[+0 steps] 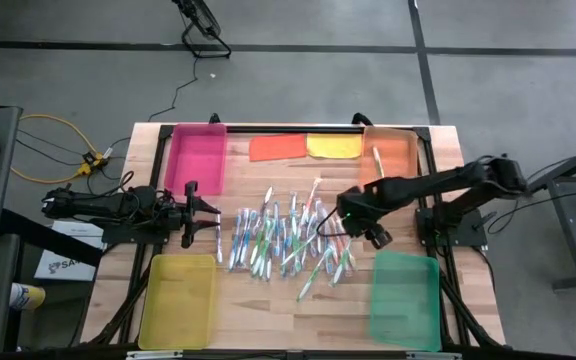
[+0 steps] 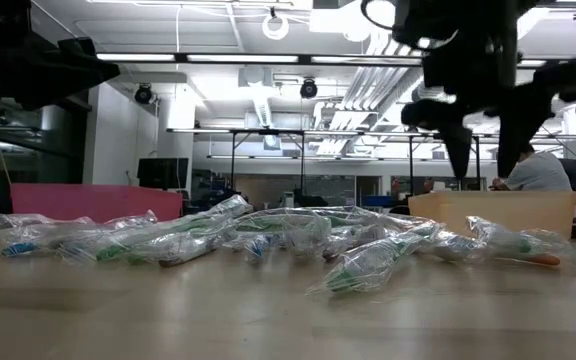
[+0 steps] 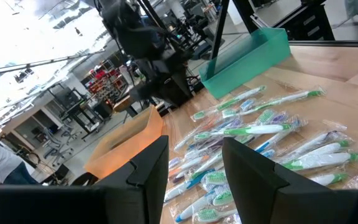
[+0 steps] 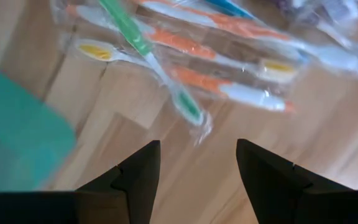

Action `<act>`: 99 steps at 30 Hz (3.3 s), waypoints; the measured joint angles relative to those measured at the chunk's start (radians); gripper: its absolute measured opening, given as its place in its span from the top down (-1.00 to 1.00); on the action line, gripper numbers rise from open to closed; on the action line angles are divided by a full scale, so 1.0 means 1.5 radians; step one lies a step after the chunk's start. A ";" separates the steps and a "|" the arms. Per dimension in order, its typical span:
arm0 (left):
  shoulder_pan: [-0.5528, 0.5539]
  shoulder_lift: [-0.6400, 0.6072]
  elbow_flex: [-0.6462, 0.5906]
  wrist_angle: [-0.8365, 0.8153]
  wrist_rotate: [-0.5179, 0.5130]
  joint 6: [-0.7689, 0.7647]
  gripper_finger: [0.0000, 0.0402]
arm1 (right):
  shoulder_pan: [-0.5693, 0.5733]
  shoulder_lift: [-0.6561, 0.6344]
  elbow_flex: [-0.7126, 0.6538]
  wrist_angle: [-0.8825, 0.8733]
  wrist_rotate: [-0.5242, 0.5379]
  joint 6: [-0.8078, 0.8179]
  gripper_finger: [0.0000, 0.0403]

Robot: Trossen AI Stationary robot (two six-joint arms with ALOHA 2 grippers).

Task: Pick & Place Toothbrushes
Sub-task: Put the green toothbrush into the orange bin, then put the orange toothbrush into the green bin

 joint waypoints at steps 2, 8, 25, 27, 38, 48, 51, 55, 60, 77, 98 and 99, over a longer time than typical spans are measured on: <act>0.000 0.000 0.000 0.000 0.000 0.000 0.27 | 0.000 0.028 0.000 0.022 -0.003 -0.014 0.01; 0.000 0.000 0.000 0.000 0.000 0.000 0.27 | 0.009 0.092 0.000 0.043 -0.052 -0.017 0.06; 0.000 0.000 0.000 0.000 0.000 0.000 0.27 | 0.029 0.129 0.000 0.053 0.003 -0.036 0.54; 0.000 0.000 0.000 0.000 0.000 0.000 0.27 | 0.029 0.129 0.000 0.053 0.003 -0.013 0.68; 0.000 0.000 0.000 0.000 0.000 0.000 0.27 | 0.028 0.037 0.017 0.006 -0.003 0.136 0.96; 0.000 0.000 0.000 0.000 0.000 0.000 0.27 | -0.043 -0.135 0.037 -0.098 0.050 0.688 0.98; 0.000 0.000 0.000 0.000 0.000 0.000 0.27 | -0.085 -0.161 0.037 -0.163 0.099 0.862 0.98; 0.000 0.000 0.000 0.000 0.000 0.000 0.27 | -0.149 -0.186 0.037 -0.247 0.145 1.007 0.98; 0.000 0.000 0.000 0.000 0.000 0.000 0.27 | -0.240 -0.203 0.036 -0.320 0.190 1.057 0.98; 0.000 0.000 0.000 0.000 0.000 0.000 0.27 | -0.422 -0.198 -0.079 -0.166 0.188 1.050 0.82; 0.000 0.000 0.000 0.000 0.000 0.000 0.27 | -0.178 -0.252 -0.079 0.002 0.075 0.996 0.17; 0.000 0.000 0.000 0.000 0.000 0.000 0.27 | -0.160 -0.249 -0.079 0.012 0.070 1.008 0.17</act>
